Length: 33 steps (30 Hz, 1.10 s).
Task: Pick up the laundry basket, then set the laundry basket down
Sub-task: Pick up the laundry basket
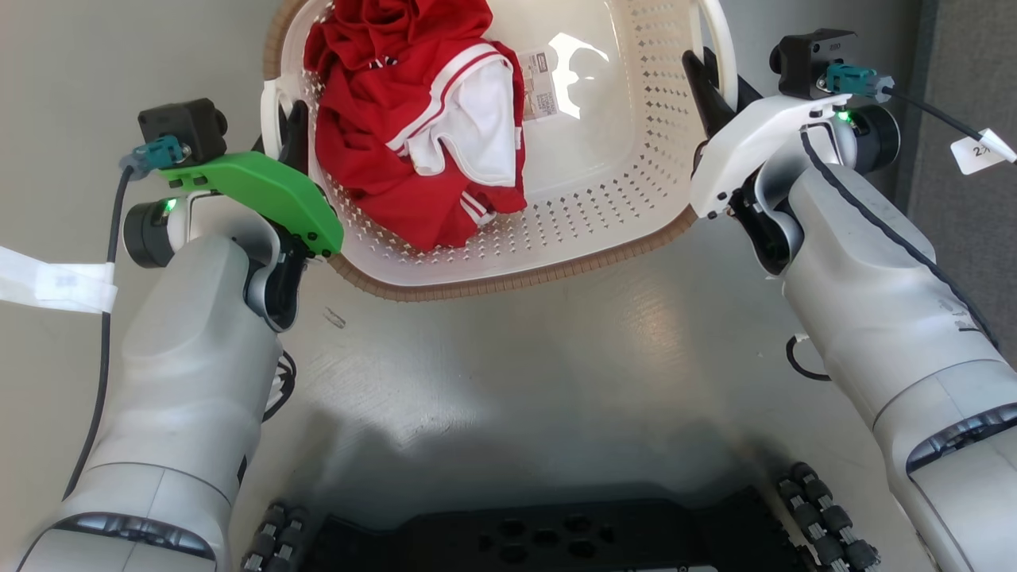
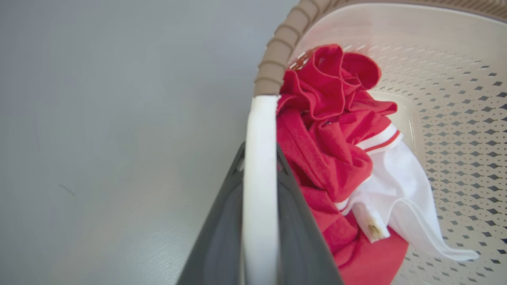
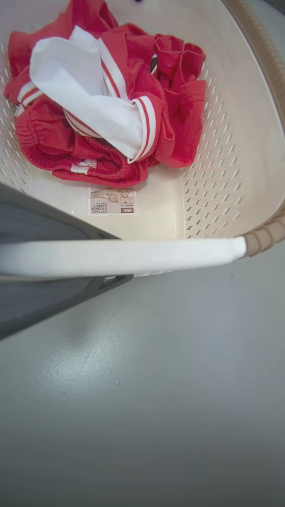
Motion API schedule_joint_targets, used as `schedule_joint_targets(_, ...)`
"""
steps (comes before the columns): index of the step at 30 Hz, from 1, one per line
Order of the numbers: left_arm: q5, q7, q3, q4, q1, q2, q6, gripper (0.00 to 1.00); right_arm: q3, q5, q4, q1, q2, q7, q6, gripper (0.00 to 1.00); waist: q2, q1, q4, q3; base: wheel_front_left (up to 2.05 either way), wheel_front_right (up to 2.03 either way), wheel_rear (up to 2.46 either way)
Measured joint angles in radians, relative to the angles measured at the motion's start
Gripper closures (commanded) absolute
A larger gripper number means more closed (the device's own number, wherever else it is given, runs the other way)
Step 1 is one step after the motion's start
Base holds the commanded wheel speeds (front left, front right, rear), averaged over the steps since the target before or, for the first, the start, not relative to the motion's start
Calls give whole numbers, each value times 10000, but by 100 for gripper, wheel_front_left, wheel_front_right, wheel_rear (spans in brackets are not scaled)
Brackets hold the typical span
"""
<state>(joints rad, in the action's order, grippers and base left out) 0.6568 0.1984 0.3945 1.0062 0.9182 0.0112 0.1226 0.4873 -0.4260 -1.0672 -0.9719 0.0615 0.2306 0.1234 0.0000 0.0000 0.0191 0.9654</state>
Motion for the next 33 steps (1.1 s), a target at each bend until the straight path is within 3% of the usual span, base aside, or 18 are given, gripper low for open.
schedule_joint_targets(19, 341, 94, 1030, 775, -392, 8, 8, 100, 903, -1475, -217, 996, -6, 40, -2, 100, 0, -1, -189, -1530, 0, 0, 0)
schedule_joint_targets(33, 631, -222, 1689, 1340, -1432, -19, 17, 100, 1672, -2713, -228, 2245, -71, -779, -2, 100, 0, -1, -516, -3370, 0, 0, 0)
